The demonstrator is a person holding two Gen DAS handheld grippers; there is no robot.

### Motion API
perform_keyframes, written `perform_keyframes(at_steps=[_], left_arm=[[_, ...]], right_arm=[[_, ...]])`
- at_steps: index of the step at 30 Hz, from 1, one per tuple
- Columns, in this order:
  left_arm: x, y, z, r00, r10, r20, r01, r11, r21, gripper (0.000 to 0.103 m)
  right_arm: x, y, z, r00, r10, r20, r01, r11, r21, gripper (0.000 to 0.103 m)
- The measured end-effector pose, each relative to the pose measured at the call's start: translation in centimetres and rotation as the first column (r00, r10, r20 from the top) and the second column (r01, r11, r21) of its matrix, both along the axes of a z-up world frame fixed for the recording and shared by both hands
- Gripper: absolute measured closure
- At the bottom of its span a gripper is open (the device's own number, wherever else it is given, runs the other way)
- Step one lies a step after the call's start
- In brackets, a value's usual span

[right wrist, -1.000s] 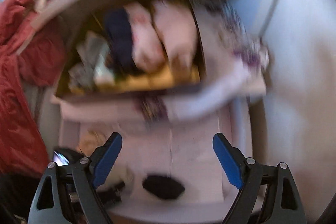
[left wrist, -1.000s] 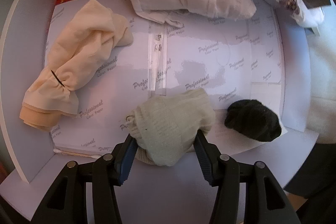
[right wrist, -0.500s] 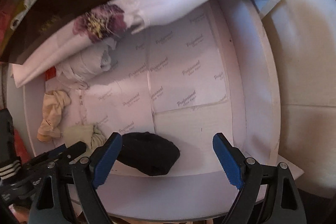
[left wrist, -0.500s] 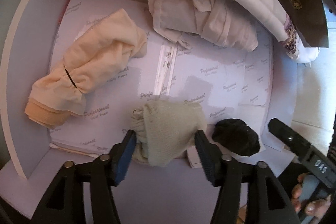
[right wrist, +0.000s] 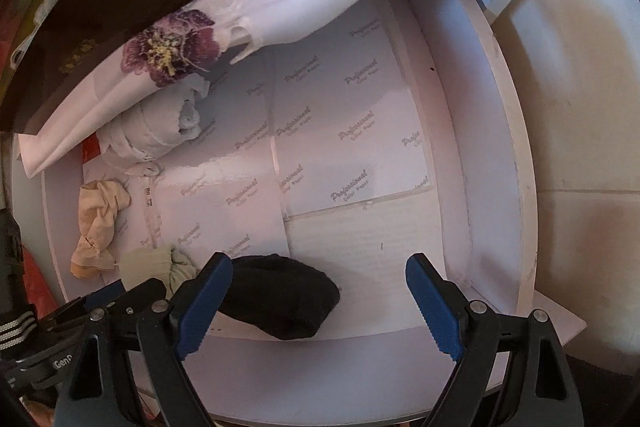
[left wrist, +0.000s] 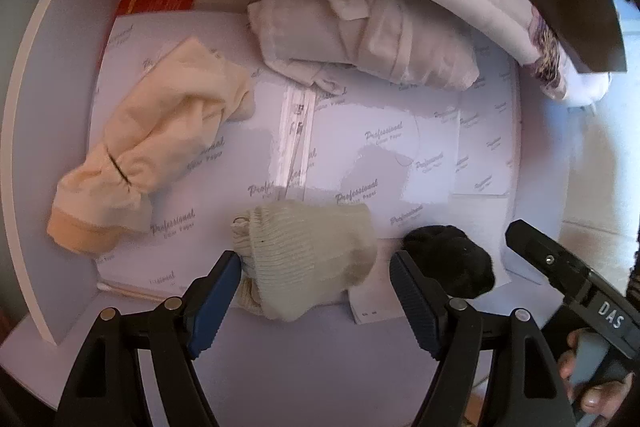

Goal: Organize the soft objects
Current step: 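Move the right tool back into the drawer toward the black knit item, then grasp the black knit item with the right tool, then lift the cream knit garment with the left tool and carry it to the gold tray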

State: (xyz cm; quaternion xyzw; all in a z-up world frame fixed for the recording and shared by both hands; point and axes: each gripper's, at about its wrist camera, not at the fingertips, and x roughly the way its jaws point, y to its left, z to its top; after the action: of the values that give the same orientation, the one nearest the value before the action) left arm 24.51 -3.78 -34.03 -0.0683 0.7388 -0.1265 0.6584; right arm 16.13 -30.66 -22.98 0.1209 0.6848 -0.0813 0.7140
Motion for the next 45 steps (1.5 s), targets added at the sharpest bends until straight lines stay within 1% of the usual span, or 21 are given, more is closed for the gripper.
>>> perform_keyframes(at_steps=[7,11,15,18,21,26,31,36,38,40,41,42,45], left_arm=[[0.4,-1.1,-1.5,1.000,0.009,-0.023,-0.008,0.999,0.035,0.028],[0.4,-1.4,-1.8,1.000,0.011,-0.014,-0.010,0.999,0.038,0.031],[0.2,-0.9,-1.8,1.000,-0.024,0.009,0.024,0.999,0.044,0.035],[0.0,-1.1,-1.5,0.998,-0.054,0.033,0.052,0.997,0.051,0.038],[-0.1,-1.3,-0.9,0.996,-0.070,0.062,0.066,0.996,0.065,0.041],[0.2,-0.9,0.1,0.995,-0.059,0.079,0.053,0.996,0.076,0.042],[0.1,-0.5,0.2,0.995,-0.052,0.088,0.046,0.996,0.077,0.042],[0.0,-0.3,0.8,0.994,-0.055,0.098,0.047,0.996,0.078,0.042],[0.1,-0.2,1.3,0.993,-0.053,0.102,0.045,0.996,0.080,0.042],[-0.1,0.0,2.1,0.992,-0.056,0.110,0.048,0.996,0.081,0.042],[-0.2,0.2,2.5,0.992,-0.059,0.114,0.051,0.996,0.079,0.042],[-0.2,0.1,3.0,0.991,-0.063,0.119,0.054,0.995,0.079,0.042],[-0.5,0.2,4.5,0.987,-0.074,0.140,0.062,0.995,0.082,0.042]], right_arm=[[-0.1,0.2,-1.1,0.999,0.006,-0.031,-0.006,1.000,-0.013,0.014],[-0.3,0.3,-1.7,0.998,0.012,-0.057,-0.013,1.000,-0.023,0.014],[-0.6,0.3,-2.2,0.997,0.018,-0.072,-0.020,0.999,-0.024,0.014],[-0.8,0.4,-2.5,0.997,0.020,-0.071,-0.022,1.000,-0.016,0.014],[-0.9,0.9,-2.9,0.997,0.030,-0.069,-0.028,0.999,0.024,0.014],[-1.0,2.0,-3.7,0.995,0.056,-0.082,-0.052,0.998,0.045,0.013],[-1.5,2.7,-4.4,0.992,0.073,-0.103,-0.066,0.995,0.069,0.013],[-2.3,3.8,-5.3,0.986,0.111,-0.122,-0.102,0.992,0.076,0.013],[-2.8,4.5,-5.5,0.983,0.132,-0.125,-0.125,0.990,0.059,0.013],[-3.1,5.3,-5.8,0.979,0.165,-0.121,-0.161,0.986,0.041,0.021],[-3.4,6.0,-6.0,0.976,0.182,-0.119,-0.179,0.983,0.038,0.034],[-3.4,6.5,-6.1,0.973,0.196,-0.121,-0.193,0.981,0.035,0.042],[-3.8,8.0,-6.8,0.963,0.238,-0.126,-0.241,0.970,-0.009,0.044]])
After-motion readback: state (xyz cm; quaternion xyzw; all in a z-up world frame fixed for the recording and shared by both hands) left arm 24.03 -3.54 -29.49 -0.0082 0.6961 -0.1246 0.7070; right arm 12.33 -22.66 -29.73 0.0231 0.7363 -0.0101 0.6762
